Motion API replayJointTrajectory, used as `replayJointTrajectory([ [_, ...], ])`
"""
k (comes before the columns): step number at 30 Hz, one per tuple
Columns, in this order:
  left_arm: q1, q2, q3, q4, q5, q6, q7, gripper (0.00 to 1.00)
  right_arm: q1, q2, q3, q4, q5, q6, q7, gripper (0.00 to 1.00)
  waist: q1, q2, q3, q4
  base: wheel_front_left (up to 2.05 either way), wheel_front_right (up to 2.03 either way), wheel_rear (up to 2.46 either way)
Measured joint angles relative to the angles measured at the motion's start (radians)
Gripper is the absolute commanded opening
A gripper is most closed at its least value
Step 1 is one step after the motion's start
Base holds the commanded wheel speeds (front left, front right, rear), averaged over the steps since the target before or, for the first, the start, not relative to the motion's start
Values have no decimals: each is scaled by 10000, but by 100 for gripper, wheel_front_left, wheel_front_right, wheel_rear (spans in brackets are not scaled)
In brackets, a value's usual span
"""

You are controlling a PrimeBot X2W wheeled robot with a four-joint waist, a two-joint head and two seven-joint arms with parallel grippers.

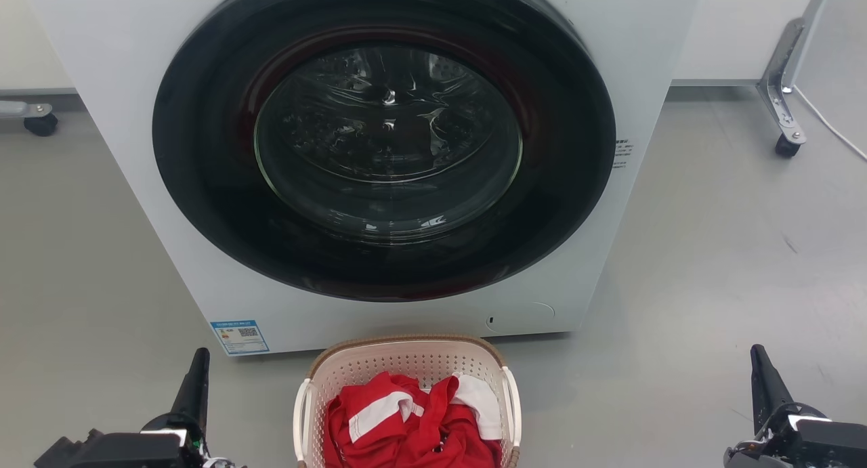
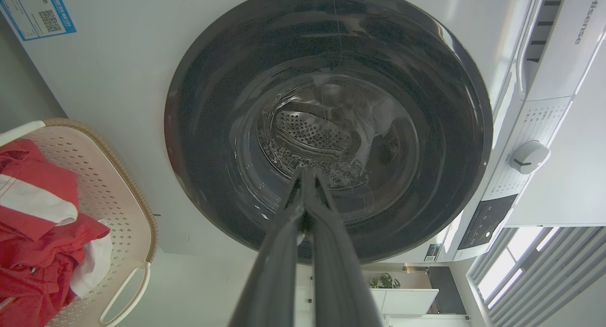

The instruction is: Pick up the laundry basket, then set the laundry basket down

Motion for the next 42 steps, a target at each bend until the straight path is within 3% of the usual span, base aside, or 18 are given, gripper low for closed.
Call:
replayJointTrajectory([
  [36,0,0,0,0,0,0,0,0,0,0,0,0,0,0,0,0,0,0,0,0,0,0,0],
  [37,0,0,0,0,0,0,0,100,0,0,0,0,0,0,0,100,0,0,0,0,0,0,0],
  [42,397,-121,-38,449,0,13,0,100,322,130,52,476,0,-19,0,100,0,0,1,-1,0,0,0],
])
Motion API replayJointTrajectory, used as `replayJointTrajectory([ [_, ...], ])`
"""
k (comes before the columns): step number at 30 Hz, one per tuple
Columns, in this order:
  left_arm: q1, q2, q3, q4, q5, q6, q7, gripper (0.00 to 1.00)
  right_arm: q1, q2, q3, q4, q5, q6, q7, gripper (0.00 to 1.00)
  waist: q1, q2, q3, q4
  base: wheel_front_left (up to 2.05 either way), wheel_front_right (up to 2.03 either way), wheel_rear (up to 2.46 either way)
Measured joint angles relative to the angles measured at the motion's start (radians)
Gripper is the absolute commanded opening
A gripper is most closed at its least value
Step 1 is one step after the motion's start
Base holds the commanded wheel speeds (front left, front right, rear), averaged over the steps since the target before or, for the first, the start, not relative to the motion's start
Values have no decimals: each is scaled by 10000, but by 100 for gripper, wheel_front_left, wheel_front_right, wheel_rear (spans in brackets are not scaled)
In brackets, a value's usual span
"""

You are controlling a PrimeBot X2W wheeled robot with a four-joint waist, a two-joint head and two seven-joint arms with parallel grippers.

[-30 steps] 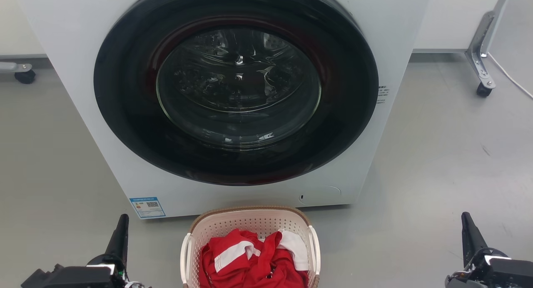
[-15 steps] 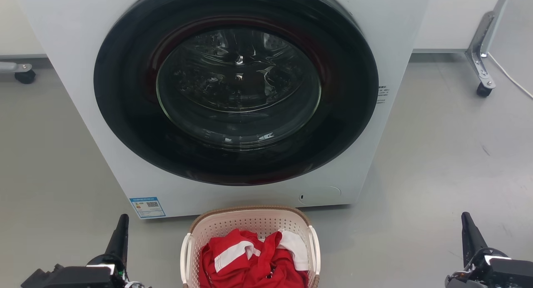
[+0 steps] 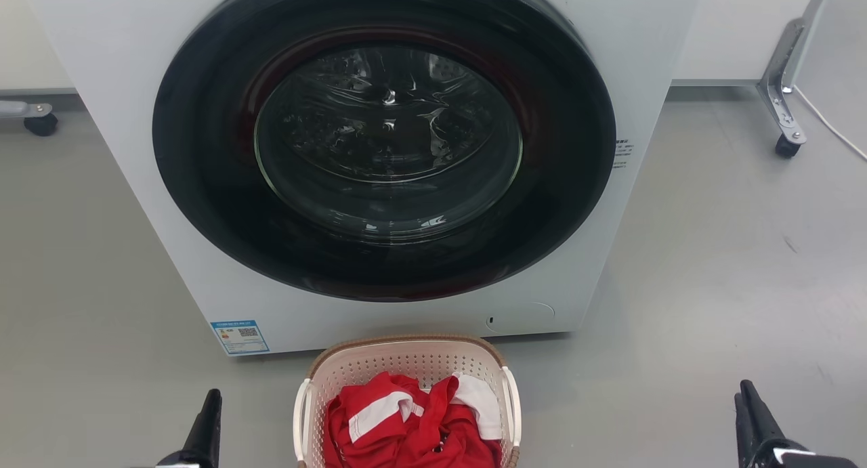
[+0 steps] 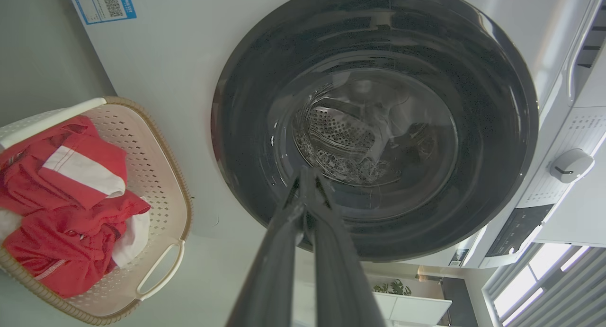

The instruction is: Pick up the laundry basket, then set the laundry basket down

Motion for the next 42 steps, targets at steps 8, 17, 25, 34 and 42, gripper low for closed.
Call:
replayJointTrajectory([
  [8,268,-21,-291,81,25,2,-198,100,221,73,311,142,-88,-42,-232,100,0,0,-2,1,0,0,0],
  [17,272,-13,-422,-188,464,138,-548,100,224,71,504,-75,-627,-234,-545,100,0,0,2,1,0,0,0],
  [25,282,-8,-681,-556,1509,523,-897,100,223,65,871,-431,-1962,-581,-886,100,0,0,14,12,0,0,0],
  [34,283,4,-1043,-941,3187,794,-1200,100,220,35,1386,-759,-3789,-769,-1200,100,0,-1,33,34,0,0,0],
  [42,283,63,-1411,-1214,5001,1011,-1522,100,217,-100,1858,-970,-5361,-1018,-1513,100,0,-1,57,56,0,0,0],
])
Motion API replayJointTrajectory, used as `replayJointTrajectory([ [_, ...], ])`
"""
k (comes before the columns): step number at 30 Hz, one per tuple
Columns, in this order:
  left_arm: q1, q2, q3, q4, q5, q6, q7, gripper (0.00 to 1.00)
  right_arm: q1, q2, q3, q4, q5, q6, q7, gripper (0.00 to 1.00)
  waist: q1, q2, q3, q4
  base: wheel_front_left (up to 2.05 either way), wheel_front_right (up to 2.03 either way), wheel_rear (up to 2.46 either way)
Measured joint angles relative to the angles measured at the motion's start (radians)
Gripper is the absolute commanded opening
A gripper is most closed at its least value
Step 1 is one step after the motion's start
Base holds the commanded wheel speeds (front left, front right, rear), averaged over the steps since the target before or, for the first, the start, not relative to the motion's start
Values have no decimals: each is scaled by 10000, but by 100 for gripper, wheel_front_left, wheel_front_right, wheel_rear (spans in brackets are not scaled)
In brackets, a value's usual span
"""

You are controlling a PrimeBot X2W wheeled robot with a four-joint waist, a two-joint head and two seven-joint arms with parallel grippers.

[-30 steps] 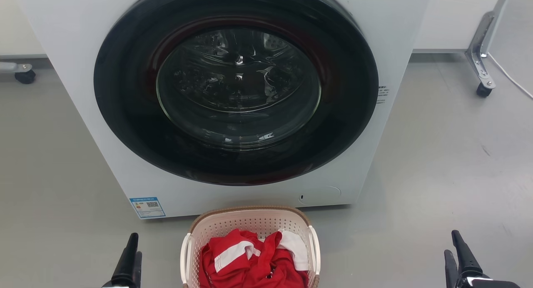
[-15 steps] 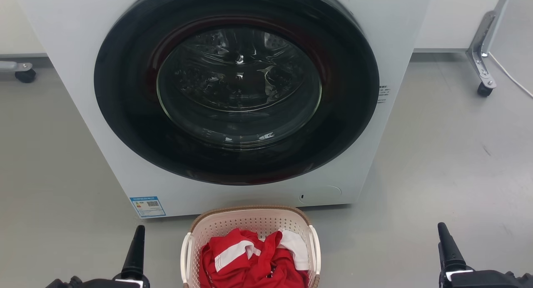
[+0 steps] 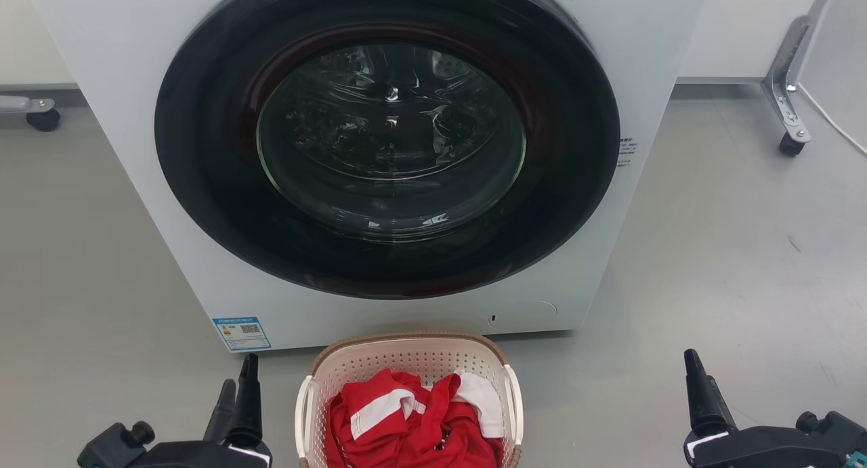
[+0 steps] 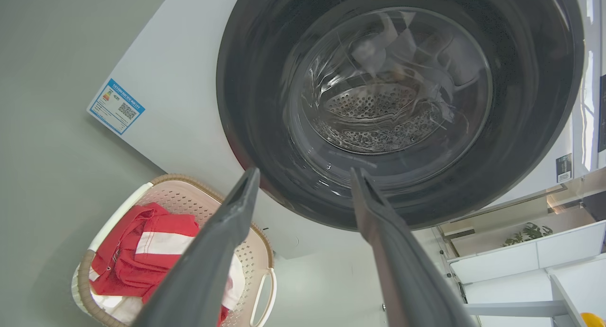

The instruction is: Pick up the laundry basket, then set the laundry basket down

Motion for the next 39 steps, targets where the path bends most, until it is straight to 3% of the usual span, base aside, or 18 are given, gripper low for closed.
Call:
replayJointTrajectory([
  [20,232,261,-593,-579,4378,570,-788,100,21,-151,907,-447,-3797,-533,-792,100,0,1,81,16,0,0,0],
  [39,654,267,-819,-1193,7465,1024,-1501,100,81,-222,1542,-892,-6732,-976,-1509,100,0,0,119,33,0,0,0],
])
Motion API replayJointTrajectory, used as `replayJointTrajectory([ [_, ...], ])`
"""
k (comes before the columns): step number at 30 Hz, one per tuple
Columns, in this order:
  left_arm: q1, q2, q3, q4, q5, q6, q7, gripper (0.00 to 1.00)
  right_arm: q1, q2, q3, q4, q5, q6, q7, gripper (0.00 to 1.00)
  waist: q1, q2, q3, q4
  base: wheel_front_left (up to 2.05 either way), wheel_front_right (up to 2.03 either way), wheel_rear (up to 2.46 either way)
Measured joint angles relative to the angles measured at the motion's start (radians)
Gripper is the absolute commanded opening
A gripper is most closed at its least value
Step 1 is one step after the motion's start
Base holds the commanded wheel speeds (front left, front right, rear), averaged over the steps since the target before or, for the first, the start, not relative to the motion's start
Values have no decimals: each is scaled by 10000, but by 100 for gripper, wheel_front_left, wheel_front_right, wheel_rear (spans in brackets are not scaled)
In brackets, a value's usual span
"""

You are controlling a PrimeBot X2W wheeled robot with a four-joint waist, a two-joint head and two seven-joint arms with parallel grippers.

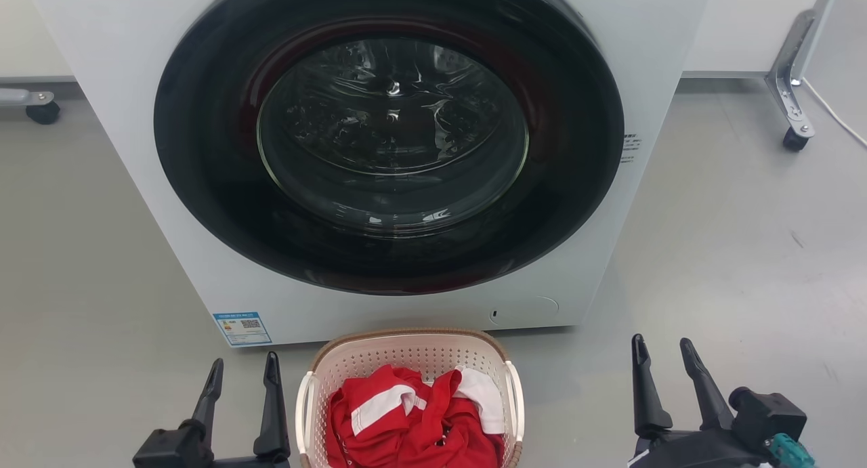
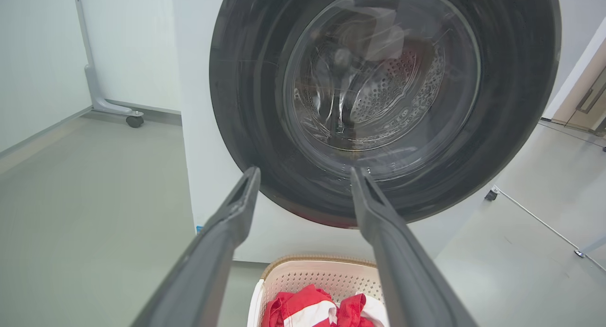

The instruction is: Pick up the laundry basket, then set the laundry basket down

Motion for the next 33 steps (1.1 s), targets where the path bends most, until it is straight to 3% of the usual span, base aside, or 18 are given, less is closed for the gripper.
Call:
replayJointTrajectory([
  [17,185,-12,-157,-435,2255,433,-608,100,22,-44,556,-451,-2554,-410,-604,100,0,1,-22,5,0,0,0],
  [33,383,-31,-105,-430,2293,433,-608,100,236,-46,479,-466,-2621,-414,-604,100,0,0,-148,13,0,0,0],
])
